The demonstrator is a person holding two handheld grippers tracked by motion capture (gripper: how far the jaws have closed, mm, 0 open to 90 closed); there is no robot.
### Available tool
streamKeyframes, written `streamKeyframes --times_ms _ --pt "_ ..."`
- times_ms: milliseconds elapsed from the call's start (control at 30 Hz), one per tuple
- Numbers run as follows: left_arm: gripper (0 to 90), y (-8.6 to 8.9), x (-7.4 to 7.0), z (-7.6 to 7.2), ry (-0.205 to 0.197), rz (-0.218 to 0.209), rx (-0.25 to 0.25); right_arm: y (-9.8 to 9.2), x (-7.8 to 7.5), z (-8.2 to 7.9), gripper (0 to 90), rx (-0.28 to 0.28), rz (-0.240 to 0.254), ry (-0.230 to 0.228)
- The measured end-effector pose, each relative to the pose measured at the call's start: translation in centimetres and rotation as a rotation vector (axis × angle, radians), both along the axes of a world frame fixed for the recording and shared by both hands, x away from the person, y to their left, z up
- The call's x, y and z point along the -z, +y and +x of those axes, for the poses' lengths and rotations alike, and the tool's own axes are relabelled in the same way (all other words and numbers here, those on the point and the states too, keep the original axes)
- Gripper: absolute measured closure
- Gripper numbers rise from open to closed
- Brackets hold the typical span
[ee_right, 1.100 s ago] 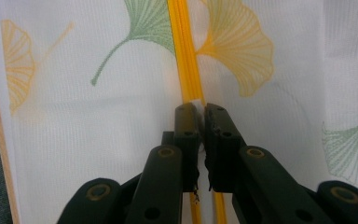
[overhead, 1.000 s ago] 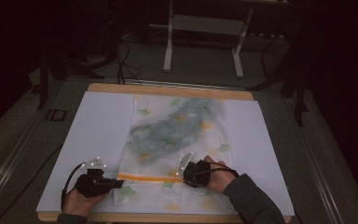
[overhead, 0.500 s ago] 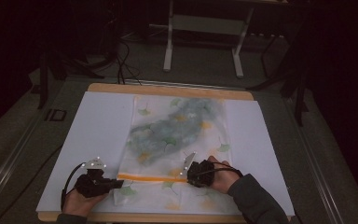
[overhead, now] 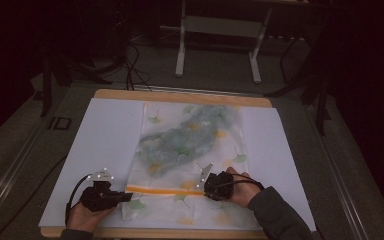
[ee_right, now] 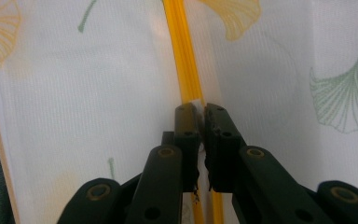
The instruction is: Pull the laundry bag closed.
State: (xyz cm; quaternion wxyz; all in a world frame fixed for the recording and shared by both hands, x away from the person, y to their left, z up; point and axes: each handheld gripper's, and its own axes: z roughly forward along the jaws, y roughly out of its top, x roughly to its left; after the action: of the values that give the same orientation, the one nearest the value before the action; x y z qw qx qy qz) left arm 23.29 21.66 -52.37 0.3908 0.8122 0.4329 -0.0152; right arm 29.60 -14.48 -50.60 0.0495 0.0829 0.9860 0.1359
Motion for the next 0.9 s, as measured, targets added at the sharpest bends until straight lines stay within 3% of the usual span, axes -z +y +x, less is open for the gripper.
streamKeyframes --times_ms 900 --pt "88.2 0.0 0.1 0.0 0.000 0.001 0.000 -1.8 -0.2 0.0 84.3 0.020 -0.031 0.003"
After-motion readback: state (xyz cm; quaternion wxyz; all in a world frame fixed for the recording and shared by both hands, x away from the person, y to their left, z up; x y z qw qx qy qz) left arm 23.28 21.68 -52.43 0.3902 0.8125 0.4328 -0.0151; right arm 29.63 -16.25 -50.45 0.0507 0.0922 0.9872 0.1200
